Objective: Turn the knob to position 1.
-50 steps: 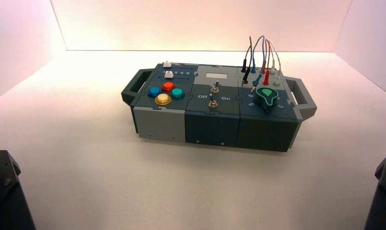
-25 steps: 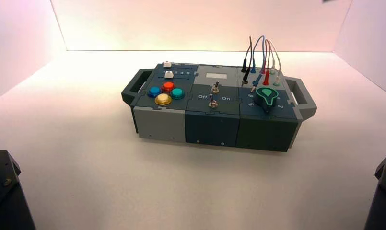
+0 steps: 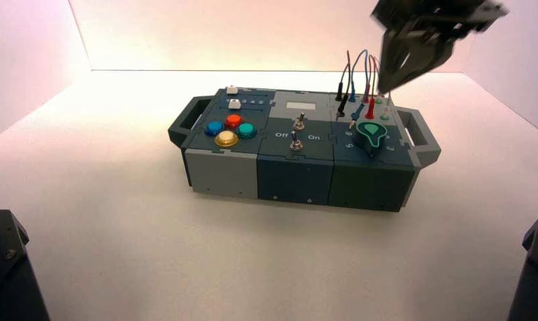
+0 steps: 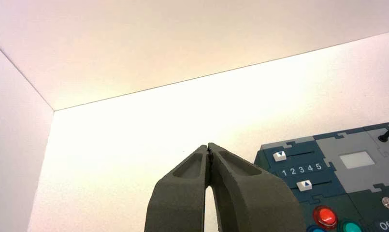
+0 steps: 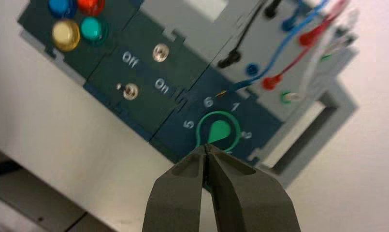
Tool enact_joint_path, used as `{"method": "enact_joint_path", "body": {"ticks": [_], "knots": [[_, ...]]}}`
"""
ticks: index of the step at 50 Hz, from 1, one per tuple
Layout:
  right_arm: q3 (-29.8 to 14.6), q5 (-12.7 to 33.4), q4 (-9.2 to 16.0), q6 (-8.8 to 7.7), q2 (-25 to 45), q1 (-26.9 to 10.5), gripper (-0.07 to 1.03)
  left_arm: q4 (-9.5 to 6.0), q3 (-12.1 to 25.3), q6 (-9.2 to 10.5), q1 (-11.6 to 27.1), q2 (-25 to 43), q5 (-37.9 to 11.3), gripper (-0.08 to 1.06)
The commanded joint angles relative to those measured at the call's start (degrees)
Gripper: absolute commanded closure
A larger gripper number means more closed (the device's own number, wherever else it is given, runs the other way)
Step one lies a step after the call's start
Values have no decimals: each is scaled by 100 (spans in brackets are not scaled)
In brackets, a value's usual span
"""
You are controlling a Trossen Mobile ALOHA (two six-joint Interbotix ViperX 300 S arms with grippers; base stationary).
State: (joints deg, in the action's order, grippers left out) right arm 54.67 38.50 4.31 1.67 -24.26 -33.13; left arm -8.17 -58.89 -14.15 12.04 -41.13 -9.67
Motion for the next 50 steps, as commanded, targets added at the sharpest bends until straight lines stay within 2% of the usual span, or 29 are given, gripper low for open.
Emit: {"method": "enact_joint_path", "body": {"ticks": [1,11,19,26,50], "knots": [[-149,18,88,-26,123,-35,99,0,176,-18,18,-26,53,101],[-105,141,246,-35,229,-176,99,9,193,-9,18,-44,62,101],[-97,176,571,-35,308,-316,99,0,193,-18,18,-53,62,101],[-114,176,712,-35,431,-396,99,9,193,-9,18,-62,62,101],[-53,0,738,-35,1063,-404,99,0,193,-9,18,-141,62,101]]}}
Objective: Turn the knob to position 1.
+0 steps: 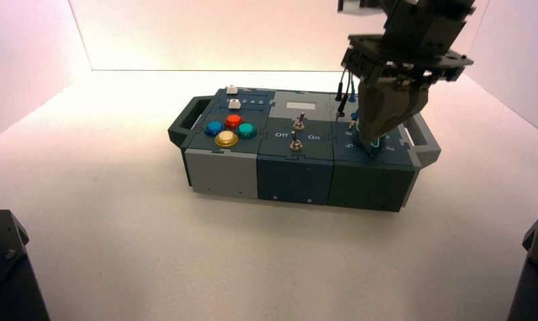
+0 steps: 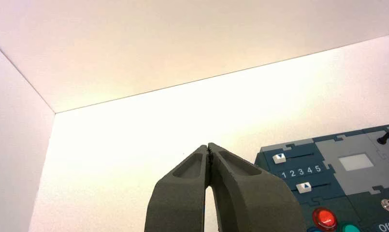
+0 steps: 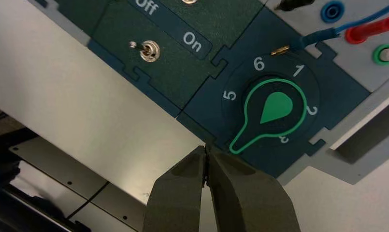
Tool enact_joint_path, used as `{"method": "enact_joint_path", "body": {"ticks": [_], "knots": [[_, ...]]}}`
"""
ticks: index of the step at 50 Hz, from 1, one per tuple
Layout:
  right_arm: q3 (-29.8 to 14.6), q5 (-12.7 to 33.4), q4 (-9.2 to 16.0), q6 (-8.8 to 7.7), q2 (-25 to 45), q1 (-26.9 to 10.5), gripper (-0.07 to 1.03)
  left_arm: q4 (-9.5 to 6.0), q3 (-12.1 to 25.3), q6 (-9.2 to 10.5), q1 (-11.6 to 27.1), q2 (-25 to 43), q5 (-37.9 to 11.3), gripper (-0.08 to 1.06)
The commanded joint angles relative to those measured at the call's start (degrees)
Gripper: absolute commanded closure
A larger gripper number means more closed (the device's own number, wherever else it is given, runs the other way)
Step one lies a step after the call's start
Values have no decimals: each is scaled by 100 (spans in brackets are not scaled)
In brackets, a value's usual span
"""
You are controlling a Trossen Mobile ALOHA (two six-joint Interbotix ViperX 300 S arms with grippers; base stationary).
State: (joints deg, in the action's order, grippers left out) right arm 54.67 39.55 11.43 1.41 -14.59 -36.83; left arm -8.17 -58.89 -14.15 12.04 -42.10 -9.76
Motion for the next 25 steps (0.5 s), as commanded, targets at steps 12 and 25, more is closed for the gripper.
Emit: {"method": "enact_joint_path", "body": {"ticks": [12,25], "knots": [[-114,-237,18,-9,404,-26,99,-9,176,0,18,-88,70,101],[-149,-299,-26,9,598,18,99,-9,176,0,26,-79,44,101]]}}
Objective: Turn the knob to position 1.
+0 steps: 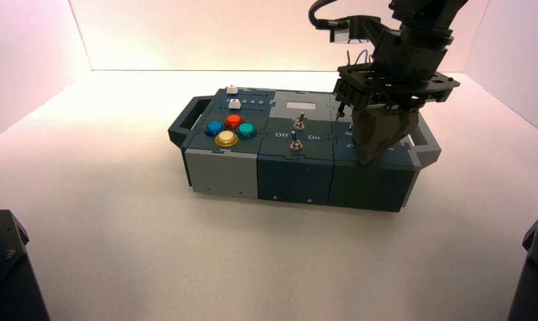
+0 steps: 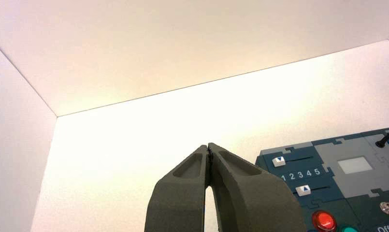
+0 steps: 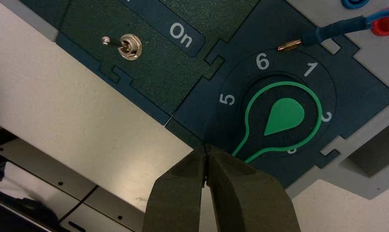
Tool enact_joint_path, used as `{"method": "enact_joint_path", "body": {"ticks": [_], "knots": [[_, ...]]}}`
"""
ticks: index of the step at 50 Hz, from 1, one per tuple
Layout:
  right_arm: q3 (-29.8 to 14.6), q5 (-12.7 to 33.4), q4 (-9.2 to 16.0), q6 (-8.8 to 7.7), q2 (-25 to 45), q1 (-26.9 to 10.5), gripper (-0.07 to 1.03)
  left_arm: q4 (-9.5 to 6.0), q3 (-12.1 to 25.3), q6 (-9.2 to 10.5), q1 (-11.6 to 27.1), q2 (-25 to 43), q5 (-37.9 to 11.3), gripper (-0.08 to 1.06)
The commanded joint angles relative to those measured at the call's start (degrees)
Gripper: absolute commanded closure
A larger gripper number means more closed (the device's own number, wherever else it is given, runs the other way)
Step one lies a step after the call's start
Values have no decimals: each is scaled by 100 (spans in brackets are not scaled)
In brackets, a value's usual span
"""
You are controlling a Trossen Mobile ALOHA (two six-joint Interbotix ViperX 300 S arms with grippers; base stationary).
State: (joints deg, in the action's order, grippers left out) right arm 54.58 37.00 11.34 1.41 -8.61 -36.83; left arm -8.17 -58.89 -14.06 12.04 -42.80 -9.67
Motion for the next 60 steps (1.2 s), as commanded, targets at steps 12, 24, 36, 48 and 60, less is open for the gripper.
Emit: {"method": "enact_joint_path", "body": {"ticks": [12,24,36,48,60], "knots": [[-185,-79,-26,35,-26,158,99,-9,185,-9,149,44,26,101],[-237,-70,-44,35,-97,352,99,-9,193,0,220,70,26,101],[-229,-62,-53,35,-132,422,99,-9,202,-9,439,123,-97,101],[-202,-44,-44,53,-141,431,99,-9,290,-9,703,316,-448,101],[-193,-9,-53,53,-149,519,99,26,659,-70,914,888,-1292,101]]}}
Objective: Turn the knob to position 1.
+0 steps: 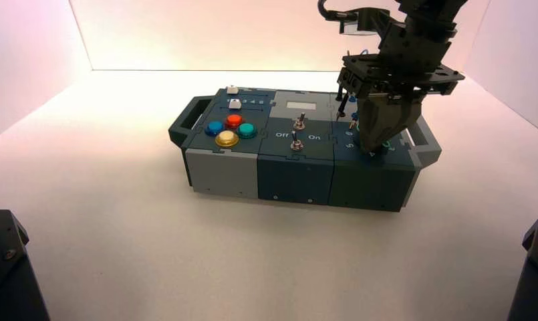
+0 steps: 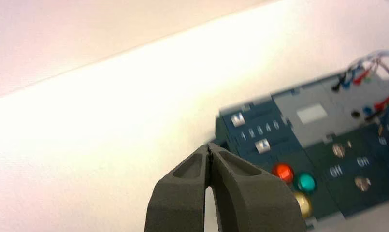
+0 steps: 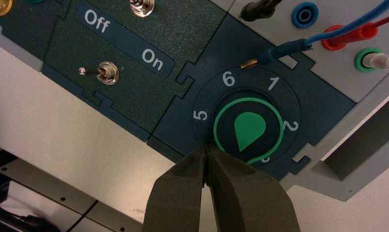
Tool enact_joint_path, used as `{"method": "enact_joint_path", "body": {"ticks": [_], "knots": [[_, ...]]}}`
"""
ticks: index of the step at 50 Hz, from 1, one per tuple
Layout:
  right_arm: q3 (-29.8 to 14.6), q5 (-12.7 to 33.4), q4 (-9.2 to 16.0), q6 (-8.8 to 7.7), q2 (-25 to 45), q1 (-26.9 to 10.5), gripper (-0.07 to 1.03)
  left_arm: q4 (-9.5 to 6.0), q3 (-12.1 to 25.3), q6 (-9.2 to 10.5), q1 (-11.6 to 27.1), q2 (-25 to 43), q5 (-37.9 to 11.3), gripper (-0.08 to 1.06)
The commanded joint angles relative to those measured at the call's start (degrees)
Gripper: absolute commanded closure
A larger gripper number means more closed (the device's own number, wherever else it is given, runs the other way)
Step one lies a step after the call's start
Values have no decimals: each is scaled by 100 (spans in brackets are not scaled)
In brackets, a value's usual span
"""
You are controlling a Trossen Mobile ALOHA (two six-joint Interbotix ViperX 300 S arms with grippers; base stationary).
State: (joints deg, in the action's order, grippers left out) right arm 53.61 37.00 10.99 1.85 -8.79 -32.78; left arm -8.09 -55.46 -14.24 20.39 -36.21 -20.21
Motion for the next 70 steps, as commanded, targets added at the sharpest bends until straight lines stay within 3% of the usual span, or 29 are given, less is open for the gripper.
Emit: {"method": "enact_joint_path", "body": {"ticks": [1,25,52,70], "knots": [[-97,0,-18,9,-132,132,99,18,334,-53,79,255,-264,101],[-79,211,-97,18,-299,413,99,18,483,-105,237,545,-606,101],[0,431,-114,44,-589,422,99,18,668,-105,378,879,-1046,101],[176,431,-44,79,-624,422,99,18,686,-114,387,879,-1090,101]]}}
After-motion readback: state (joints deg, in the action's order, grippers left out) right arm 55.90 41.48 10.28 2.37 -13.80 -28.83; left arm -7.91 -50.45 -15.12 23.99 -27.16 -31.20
